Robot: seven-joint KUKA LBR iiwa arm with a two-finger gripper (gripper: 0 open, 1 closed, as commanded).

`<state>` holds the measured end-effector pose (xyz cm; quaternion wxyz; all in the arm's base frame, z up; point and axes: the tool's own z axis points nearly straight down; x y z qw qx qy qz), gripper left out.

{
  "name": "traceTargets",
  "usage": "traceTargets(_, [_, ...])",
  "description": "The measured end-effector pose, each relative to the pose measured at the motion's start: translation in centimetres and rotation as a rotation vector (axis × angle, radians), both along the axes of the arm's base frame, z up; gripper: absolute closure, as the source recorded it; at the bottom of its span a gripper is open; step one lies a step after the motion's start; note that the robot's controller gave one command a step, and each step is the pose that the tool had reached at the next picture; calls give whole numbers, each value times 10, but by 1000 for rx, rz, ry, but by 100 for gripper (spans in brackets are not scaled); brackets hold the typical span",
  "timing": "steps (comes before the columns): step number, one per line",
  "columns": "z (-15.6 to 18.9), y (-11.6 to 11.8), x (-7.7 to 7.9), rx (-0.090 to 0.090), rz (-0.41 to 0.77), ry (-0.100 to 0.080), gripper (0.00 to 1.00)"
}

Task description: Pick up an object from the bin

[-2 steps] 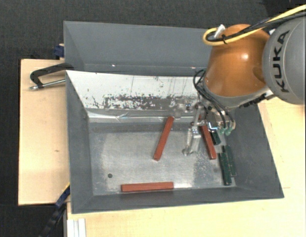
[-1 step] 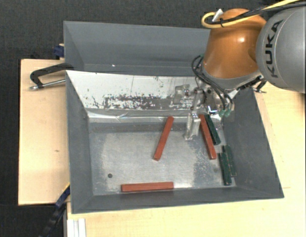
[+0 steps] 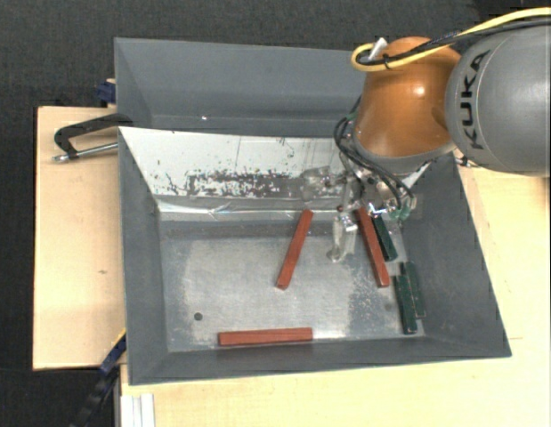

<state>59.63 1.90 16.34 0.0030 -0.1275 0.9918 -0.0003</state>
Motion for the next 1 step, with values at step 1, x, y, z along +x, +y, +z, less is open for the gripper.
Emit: traceTargets(1, [-29, 1, -1, 0, 286, 5, 0])
